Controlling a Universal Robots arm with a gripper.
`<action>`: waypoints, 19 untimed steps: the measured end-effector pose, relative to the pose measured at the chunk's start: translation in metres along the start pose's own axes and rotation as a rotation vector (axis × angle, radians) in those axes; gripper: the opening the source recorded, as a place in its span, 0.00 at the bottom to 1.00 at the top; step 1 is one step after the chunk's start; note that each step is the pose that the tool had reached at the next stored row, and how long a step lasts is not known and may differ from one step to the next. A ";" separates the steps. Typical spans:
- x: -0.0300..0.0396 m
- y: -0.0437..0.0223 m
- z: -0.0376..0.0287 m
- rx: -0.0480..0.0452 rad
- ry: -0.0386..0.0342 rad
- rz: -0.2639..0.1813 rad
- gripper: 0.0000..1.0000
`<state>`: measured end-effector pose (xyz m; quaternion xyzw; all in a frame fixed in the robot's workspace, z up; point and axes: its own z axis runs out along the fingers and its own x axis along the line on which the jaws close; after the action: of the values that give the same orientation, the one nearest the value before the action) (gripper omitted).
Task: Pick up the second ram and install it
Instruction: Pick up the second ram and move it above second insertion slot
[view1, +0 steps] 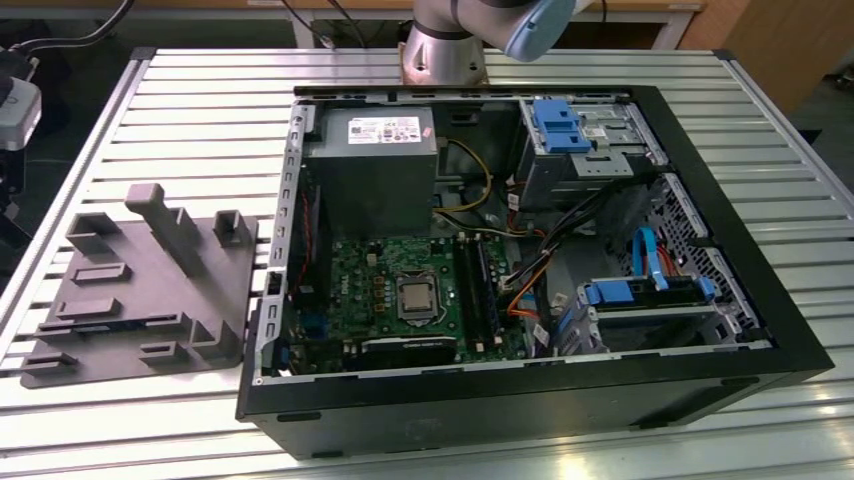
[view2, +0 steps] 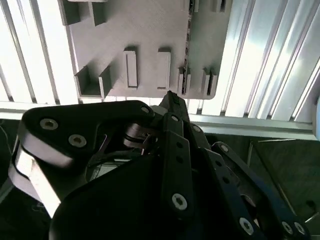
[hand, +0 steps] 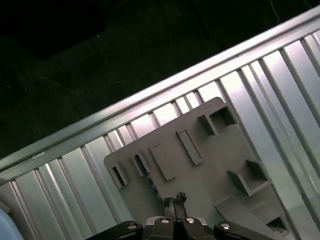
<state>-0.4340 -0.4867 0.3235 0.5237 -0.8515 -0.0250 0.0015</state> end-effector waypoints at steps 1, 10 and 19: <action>0.0000 0.0000 0.0000 -0.0003 0.0007 -0.014 0.11; 0.0000 -0.0001 0.0002 -0.0032 0.0060 -0.137 0.11; 0.0000 -0.0001 0.0010 -0.0063 0.0118 -0.265 0.11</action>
<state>-0.4340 -0.4867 0.3225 0.6316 -0.7749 -0.0246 0.0048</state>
